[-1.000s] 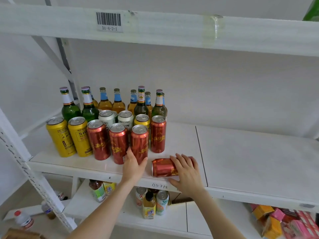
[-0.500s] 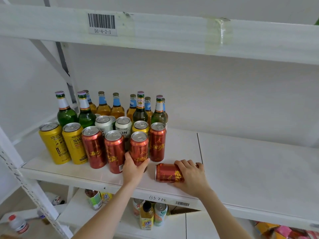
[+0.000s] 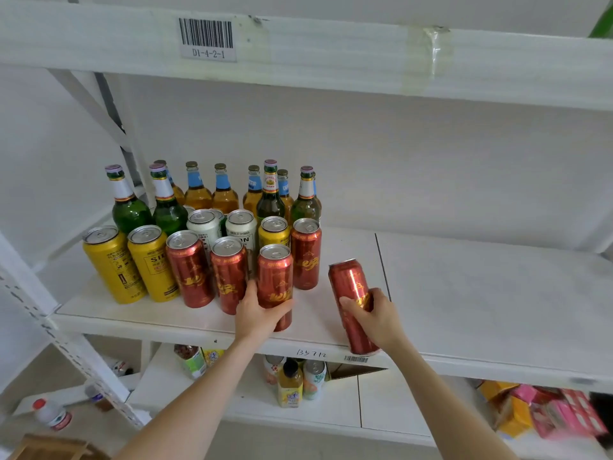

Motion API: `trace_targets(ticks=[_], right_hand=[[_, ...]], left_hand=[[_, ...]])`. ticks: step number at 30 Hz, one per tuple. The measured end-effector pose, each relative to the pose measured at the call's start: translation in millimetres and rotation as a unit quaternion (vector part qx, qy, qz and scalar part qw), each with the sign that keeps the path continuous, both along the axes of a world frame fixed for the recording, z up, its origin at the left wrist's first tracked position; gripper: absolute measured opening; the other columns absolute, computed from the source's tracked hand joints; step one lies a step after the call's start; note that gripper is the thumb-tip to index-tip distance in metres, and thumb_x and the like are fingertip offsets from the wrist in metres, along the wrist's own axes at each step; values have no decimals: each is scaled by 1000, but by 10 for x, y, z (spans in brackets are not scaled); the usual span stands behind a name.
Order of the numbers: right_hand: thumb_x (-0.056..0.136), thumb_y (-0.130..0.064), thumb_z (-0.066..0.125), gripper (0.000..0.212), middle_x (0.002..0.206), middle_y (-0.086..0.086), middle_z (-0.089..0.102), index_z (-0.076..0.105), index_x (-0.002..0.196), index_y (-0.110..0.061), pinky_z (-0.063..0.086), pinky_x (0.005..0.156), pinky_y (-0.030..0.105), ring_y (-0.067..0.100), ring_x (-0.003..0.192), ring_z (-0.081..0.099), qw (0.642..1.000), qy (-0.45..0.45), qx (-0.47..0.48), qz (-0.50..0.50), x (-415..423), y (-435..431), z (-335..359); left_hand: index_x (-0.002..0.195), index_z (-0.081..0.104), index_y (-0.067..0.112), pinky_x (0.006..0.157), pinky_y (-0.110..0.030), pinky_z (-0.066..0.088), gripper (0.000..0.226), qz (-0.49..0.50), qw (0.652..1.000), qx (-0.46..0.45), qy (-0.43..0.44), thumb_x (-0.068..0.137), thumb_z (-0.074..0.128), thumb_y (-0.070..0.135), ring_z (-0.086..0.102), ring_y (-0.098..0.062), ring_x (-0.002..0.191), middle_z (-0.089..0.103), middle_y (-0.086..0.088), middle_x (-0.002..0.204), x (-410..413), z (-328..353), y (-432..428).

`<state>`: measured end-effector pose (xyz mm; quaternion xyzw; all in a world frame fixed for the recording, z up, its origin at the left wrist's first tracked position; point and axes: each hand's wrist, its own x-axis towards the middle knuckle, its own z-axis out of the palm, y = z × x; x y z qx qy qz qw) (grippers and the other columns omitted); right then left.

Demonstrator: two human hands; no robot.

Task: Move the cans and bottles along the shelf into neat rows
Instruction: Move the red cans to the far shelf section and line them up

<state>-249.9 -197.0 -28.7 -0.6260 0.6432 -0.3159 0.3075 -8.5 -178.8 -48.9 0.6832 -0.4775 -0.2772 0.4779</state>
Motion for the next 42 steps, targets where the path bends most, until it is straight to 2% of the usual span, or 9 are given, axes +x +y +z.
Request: trace_targets(ticks=[5, 9, 12, 16, 18, 26, 32, 38, 42], right_hand=[[76, -51, 75, 49, 85, 7, 70, 61, 97, -9, 57, 57, 25, 12, 68, 72, 958, -272, 60, -66, 80, 256, 25], [75, -46, 78, 53, 100, 11, 72, 59, 112, -12, 60, 78, 46, 25, 88, 72, 927, -351, 87, -102, 129, 468, 45], [75, -38, 81, 51, 101, 11, 72, 60, 115, -15, 60, 74, 44, 26, 87, 73, 913, -382, 86, -116, 150, 633, 83], [75, -28, 82, 43, 94, 9, 74, 62, 110, -16, 59, 59, 36, 21, 76, 74, 910, -389, 70, -123, 153, 824, 127], [75, -25, 82, 40, 93, 9, 73, 62, 108, -17, 59, 59, 36, 21, 75, 74, 911, -387, 61, -128, 134, 905, 133], [74, -27, 83, 39, 102, 12, 71, 62, 106, -20, 57, 83, 53, 29, 93, 71, 910, -386, 40, -148, -137, 1172, 210], [75, -28, 82, 35, 100, 11, 71, 61, 102, -21, 58, 83, 51, 29, 92, 71, 908, -387, 30, -157, -574, 1325, 261], [77, -30, 80, 32, 101, 8, 70, 59, 100, -26, 57, 68, 38, 24, 91, 69, 910, -385, 20, -152, -1192, 1456, 328], [77, -30, 81, 39, 106, 10, 70, 59, 108, -22, 56, 87, 51, 28, 97, 68, 914, -378, 26, -145, -1631, 1543, 358]], left_hand=[[120, 51, 37, 96, -38, 46, 65, -39, 999, 23, 30, 65, 84, 50, 58, -14, 101, 62, 13, 106, 74, 34, 153], [122, 52, 35, 97, -40, 48, 66, -57, 994, 32, 84, 65, 85, 47, 60, -16, 106, 63, 12, 110, 141, 67, 306], [118, 52, 38, 91, -34, 48, 61, -83, 990, 34, 111, 67, 85, 44, 59, -7, 100, 62, 17, 107, 170, 133, 393], [100, 53, 43, 71, -21, 43, 43, -117, 982, 37, 141, 70, 84, 42, 55, 4, 92, 60, 20, 102, 127, 246, 512], [106, 54, 40, 67, -18, 41, 45, -133, 978, 39, 157, 72, 83, 40, 56, 3, 93, 61, 19, 102, 68, 300, 559], [118, 54, 35, 70, -23, 48, 55, -183, 966, 39, 177, 72, 84, 39, 61, -6, 99, 65, 13, 108, -300, 489, 713], [103, 56, 43, 70, -24, 49, 47, -201, 965, 33, 168, 67, 86, 43, 62, -4, 96, 66, 15, 105, -762, 546, 817], [116, 55, 34, 85, -35, 52, 59, -191, 968, 26, 163, 67, 86, 43, 63, -10, 100, 66, 9, 108, -1429, 540, 963], [107, 54, 40, 75, -27, 50, 51, -191, 968, 21, 160, 67, 85, 43, 63, -8, 96, 65, 11, 105, -1875, 564, 1068]])
